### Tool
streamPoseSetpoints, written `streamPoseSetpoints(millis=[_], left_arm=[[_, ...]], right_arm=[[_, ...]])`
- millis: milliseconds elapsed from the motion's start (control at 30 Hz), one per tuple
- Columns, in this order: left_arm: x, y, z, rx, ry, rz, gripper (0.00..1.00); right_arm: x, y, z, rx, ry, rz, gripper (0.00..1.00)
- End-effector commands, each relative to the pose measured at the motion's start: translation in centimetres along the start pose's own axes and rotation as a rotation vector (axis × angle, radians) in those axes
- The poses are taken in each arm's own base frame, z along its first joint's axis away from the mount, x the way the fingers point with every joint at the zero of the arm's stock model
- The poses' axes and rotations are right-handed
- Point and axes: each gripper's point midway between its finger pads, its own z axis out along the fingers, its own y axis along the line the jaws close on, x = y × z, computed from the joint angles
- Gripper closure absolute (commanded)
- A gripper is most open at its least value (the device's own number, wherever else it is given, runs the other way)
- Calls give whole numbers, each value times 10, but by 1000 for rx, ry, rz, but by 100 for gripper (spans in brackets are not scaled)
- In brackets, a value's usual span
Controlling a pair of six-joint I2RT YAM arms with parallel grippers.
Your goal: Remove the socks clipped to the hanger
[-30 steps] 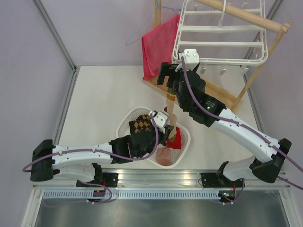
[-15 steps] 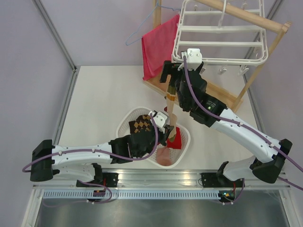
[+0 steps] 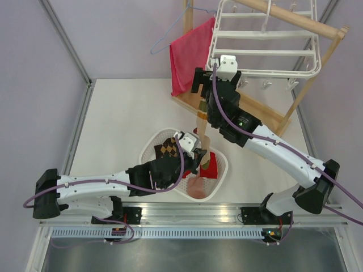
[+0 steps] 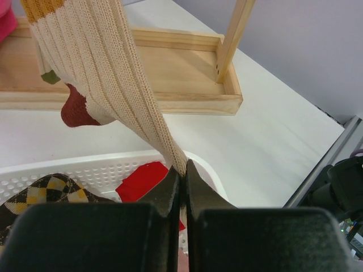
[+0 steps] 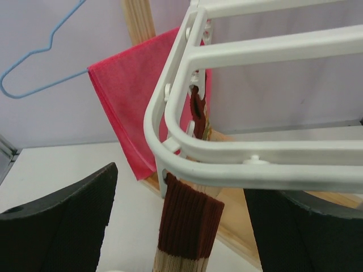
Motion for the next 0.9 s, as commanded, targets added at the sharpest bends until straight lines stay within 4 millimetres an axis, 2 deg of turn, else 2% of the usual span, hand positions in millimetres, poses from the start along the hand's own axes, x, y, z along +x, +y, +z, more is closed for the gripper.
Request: streamPoseSetpoints(millis=[0, 167, 267, 367, 433, 533, 567, 667, 867], left_arm=[[-12, -3, -5, 18, -29, 17, 98], [-10, -1, -5, 13, -25, 22, 98], [-11, -1, -5, 13, -27, 20, 98], [-11, -2, -5, 15, -27, 25, 98], [-11, -1, -5, 13, -27, 26, 98], [-11, -1, -5, 13, -27, 25, 98], [-11, -1, -5, 14, -26, 26, 98], [-8, -1, -4, 13, -21, 26, 98], [0, -1, -1, 4, -1, 34, 98]], right_arm=[[-21, -8, 6, 45, -82, 35, 9], [-27, -10, 12, 68, -122, 55, 17], [-26, -13, 17, 83, -124, 31, 28], [-24, -15, 19, 90, -130, 36, 44], [-22, -16, 20, 96, -136, 41, 50], [-19, -18, 21, 107, -141, 45, 67], [-19, -17, 21, 105, -143, 48, 81], [-16, -18, 21, 112, -144, 47, 98], [-19, -20, 19, 114, -157, 65, 98]])
